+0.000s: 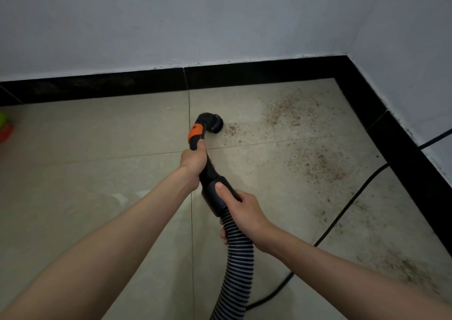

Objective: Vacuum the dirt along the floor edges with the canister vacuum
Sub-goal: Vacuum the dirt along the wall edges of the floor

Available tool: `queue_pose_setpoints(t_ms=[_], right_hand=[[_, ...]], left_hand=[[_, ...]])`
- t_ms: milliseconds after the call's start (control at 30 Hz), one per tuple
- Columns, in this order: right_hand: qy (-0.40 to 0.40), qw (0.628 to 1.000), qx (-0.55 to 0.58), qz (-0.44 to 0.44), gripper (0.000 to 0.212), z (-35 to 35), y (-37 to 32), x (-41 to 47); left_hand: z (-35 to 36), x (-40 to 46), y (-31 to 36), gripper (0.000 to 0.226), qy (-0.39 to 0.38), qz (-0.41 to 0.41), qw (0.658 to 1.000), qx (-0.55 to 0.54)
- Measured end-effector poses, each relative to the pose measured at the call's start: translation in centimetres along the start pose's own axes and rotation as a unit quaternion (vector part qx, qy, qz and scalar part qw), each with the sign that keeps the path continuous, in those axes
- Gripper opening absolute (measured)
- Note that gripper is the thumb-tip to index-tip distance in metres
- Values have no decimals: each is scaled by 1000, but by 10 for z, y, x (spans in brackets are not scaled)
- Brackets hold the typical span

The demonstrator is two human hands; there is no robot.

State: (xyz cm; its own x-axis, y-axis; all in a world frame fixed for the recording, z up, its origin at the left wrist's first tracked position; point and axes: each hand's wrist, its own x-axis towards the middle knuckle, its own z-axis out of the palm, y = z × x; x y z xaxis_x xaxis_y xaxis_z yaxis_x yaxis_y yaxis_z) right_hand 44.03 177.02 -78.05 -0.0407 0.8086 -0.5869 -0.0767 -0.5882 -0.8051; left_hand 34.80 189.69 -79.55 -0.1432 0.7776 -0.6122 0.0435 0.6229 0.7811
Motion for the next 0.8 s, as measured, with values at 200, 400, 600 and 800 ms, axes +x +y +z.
queue_pose_setpoints(t_ms=[200, 400, 600, 800], right_hand=[[47, 999, 8, 0, 39, -14, 5, -4], [87, 996, 15, -8, 35, -25, 7, -3], [91, 996, 16, -14, 38, -28, 4, 4], [41, 999, -13, -16, 39, -13, -3, 15]], left_hand=[[25, -6, -2, 32, -50, 0, 999, 15], [49, -8, 1, 32, -82, 1, 996, 36], [53, 0, 5, 34, -80, 8, 996, 43], [24, 11, 8, 33, -37, 6, 999, 19]])
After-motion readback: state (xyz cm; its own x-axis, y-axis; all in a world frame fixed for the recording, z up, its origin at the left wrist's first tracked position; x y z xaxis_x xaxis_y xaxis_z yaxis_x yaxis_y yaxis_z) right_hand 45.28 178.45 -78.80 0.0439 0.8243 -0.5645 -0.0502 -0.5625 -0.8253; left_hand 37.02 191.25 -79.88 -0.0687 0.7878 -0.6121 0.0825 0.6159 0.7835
